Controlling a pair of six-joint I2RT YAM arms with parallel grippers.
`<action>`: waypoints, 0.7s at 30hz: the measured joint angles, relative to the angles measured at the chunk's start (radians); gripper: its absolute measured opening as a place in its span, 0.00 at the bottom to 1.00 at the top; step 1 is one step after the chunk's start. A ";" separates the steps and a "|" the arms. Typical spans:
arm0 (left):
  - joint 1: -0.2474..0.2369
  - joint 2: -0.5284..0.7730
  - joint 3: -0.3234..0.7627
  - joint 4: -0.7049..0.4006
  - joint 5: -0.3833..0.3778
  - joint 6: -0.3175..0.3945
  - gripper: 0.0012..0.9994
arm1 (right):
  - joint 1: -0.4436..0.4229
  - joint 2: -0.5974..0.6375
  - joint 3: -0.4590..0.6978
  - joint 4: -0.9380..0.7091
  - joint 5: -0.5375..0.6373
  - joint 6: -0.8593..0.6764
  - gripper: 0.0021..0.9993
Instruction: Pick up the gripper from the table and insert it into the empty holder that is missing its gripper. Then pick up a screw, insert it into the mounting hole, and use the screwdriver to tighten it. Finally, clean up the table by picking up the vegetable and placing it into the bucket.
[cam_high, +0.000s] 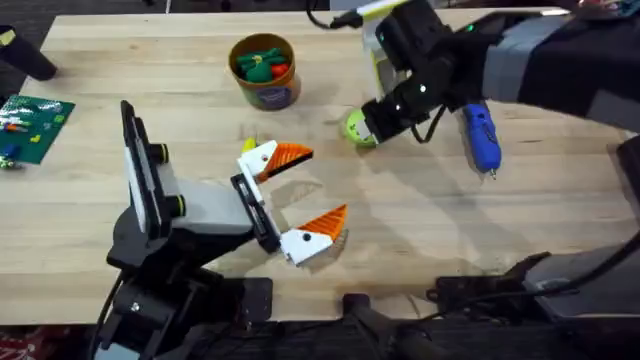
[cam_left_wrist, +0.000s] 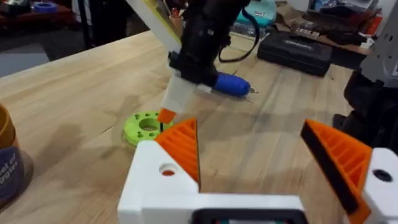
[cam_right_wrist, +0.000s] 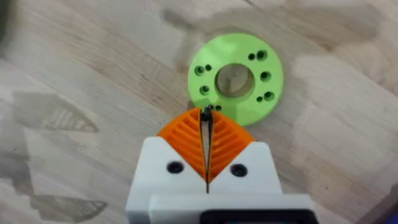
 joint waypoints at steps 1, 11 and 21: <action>0.000 0.000 0.000 0.000 0.000 0.000 0.99 | 0.000 0.000 0.018 -0.019 0.000 0.000 0.01; 0.000 0.000 0.000 0.000 0.000 0.000 0.99 | 0.000 -0.030 0.177 -0.181 -0.003 0.003 0.01; 0.000 0.000 0.000 0.000 0.000 0.000 0.99 | 0.046 -0.097 0.309 -0.275 -0.003 0.004 0.01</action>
